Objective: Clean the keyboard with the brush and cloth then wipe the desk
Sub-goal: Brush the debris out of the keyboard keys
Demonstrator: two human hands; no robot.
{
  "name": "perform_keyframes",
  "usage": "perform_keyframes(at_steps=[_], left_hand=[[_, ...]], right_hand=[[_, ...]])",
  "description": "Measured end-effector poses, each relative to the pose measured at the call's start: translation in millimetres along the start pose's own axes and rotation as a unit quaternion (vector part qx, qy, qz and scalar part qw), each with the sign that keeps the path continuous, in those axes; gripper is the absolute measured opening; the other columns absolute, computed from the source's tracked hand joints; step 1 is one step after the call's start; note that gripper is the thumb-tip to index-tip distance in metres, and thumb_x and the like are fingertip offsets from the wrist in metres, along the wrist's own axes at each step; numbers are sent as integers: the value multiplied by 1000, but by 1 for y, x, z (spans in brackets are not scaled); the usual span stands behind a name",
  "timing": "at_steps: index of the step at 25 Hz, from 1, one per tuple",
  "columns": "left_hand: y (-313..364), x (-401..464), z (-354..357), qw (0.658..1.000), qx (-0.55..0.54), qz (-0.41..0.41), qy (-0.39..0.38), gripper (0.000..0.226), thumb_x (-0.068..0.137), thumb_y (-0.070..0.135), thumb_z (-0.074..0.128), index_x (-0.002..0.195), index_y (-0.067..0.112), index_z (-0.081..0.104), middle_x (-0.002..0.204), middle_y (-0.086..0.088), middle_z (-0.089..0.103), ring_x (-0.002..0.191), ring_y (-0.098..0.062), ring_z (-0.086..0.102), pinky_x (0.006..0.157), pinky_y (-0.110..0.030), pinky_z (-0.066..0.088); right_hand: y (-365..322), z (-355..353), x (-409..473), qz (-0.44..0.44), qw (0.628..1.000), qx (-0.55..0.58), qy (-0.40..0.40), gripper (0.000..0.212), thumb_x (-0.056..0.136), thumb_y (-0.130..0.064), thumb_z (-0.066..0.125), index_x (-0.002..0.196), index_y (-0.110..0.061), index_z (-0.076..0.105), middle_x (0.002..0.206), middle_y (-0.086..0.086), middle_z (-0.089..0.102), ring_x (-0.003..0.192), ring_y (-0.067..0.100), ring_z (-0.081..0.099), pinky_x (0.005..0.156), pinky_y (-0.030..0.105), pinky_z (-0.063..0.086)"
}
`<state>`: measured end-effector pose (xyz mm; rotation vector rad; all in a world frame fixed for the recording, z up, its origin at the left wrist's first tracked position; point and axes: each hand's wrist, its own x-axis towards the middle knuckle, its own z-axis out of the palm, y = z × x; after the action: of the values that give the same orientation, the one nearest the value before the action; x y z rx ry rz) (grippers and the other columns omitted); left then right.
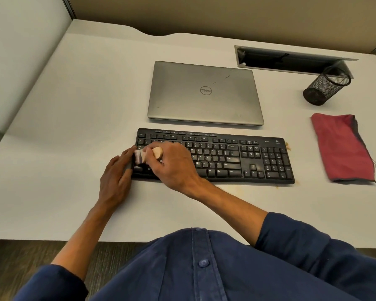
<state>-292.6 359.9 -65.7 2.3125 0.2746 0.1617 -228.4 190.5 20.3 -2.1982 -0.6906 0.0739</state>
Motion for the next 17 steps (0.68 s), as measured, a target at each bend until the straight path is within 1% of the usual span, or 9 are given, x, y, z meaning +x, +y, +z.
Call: perform_keyframes(at_steps=[1, 4, 6, 8, 10, 11, 14, 15, 17], left_hand=[[1, -1, 0, 1000, -2, 0, 1, 64, 88, 28, 31, 151, 25, 41, 147, -6, 52, 127, -25, 47, 104, -48, 39], [1, -1, -1, 1000, 3, 1, -6, 71, 83, 40, 27, 152, 26, 40, 149, -3, 50, 129, -26, 46, 104, -50, 39], [1, 0, 0, 1000, 5, -3, -6, 74, 80, 42, 26, 152, 26, 40, 149, -3, 50, 129, -30, 47, 102, -51, 40], [2, 0, -1, 1000, 2, -5, -1, 75, 80, 43, 27, 151, 26, 42, 148, -4, 51, 129, -32, 47, 103, -54, 41], [2, -1, -1, 1000, 0, -3, -1, 75, 79, 42, 28, 151, 25, 42, 148, -5, 52, 130, -34, 47, 104, -57, 40], [2, -1, -1, 1000, 0, -2, -1, 75, 79, 42, 29, 151, 24, 42, 147, -5, 52, 128, -35, 48, 103, -58, 41], [3, 0, -1, 1000, -2, -2, -1, 76, 78, 41, 29, 151, 24, 43, 148, -1, 51, 124, -33, 49, 101, -55, 43], [3, 0, -1, 1000, -4, 0, 0, 76, 78, 41, 30, 151, 24, 43, 149, 1, 51, 123, -32, 50, 100, -54, 43], [4, 0, 0, 1000, -8, 2, 1, 75, 78, 40, 30, 151, 24, 43, 149, 2, 51, 123, -32, 50, 101, -55, 43]], right_hand=[[1, -1, 0, 7, 1000, -4, 4, 30, 96, -30, 50, 81, -18, 74, 65, -2, 70, 59, 16, 62, 60, 30, 46], [2, -5, 8, 27, 998, 4, -59, 30, 96, -29, 52, 78, -18, 74, 62, -4, 70, 59, 14, 64, 64, 32, 51], [4, -8, 20, 43, 997, 25, -61, 31, 96, -28, 52, 77, -17, 74, 61, -6, 71, 58, 8, 64, 66, 32, 52], [8, -8, 28, 47, 995, 40, -78, 31, 97, -28, 51, 80, -17, 75, 62, -7, 72, 54, 1, 60, 61, 27, 48], [14, -8, 35, 54, 994, 33, -91, 31, 98, -28, 51, 83, -17, 76, 64, -7, 73, 50, -4, 55, 56, 19, 38], [19, -9, 40, 59, 994, 24, -83, 33, 99, -29, 51, 83, -17, 76, 65, -6, 73, 49, -3, 56, 54, 19, 39], [30, -9, 57, 91, 995, -15, -26, 37, 100, -31, 49, 83, -13, 76, 65, -3, 73, 54, 10, 62, 60, 35, 53], [33, -10, 63, 103, 994, -25, -10, 36, 100, -31, 48, 83, -13, 75, 66, -2, 73, 56, 14, 64, 64, 36, 54], [33, -13, 73, 104, 994, -35, 11, 34, 101, -30, 48, 86, -15, 74, 66, 0, 73, 57, 18, 65, 67, 32, 52]])
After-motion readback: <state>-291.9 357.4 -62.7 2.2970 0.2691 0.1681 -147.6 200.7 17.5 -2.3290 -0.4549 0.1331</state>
